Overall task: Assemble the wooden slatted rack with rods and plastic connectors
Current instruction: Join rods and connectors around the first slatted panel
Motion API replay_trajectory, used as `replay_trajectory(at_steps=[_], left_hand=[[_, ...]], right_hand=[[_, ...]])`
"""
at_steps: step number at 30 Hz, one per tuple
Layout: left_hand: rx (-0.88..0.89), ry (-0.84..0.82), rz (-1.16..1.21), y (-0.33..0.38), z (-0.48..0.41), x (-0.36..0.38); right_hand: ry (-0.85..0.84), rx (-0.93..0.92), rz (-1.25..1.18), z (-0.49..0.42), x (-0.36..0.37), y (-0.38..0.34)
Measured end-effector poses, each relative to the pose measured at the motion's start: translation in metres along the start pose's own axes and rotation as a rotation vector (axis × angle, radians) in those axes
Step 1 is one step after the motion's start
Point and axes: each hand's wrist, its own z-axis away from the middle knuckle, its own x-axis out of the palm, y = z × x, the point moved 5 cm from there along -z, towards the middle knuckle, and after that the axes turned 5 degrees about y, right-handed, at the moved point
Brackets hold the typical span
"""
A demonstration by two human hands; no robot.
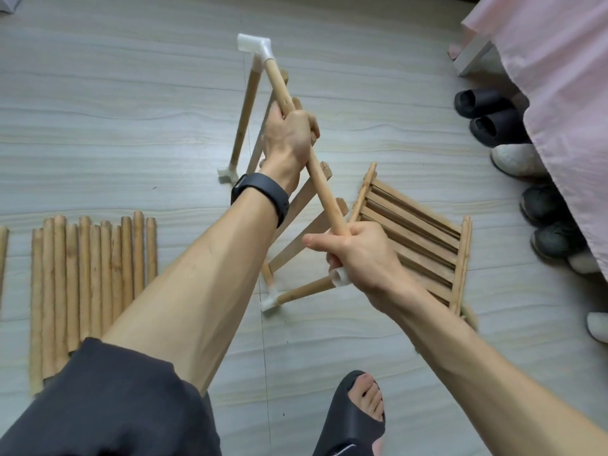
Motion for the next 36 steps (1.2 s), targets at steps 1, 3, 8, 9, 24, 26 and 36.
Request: replay_trajectory(at_steps=[1, 3, 8, 9, 24, 26, 36], left_hand=[[0.011, 0.048, -0.032, -0.001, -0.001, -0.003], [0.026, 0.046, -0.087, -0.007, -0.005, -0.002], [0.027, 0.034, -0.134, -0.013, -0.002, 0.005], [0.037, 0.083, -0.163, -0.011, 0.001, 0.003], [0.092, 0.076, 0.043, -0.013, -0.003, -0.009], [0.085, 0.043, 0.077, -0.011, 0.002, -0.013], [0.037, 0.083, 0.160, -0.018, 0.011, -0.039]], right_hand=[[0.012, 0.022, -0.032, -0.003, -0.006, 0.001], [-0.018, 0.021, 0.008, -0.004, -0.008, 0.005], [0.006, 0.028, 0.033, -0.002, -0.002, 0.012], [0.028, 0.050, 0.001, -0.004, -0.008, 0.013], [0.018, 0.044, 0.142, -0.010, -0.025, 0.003], [0.010, 0.023, 0.186, -0.005, -0.021, 0.001], [0.019, -0.013, 0.325, 0.024, 0.005, -0.004]])
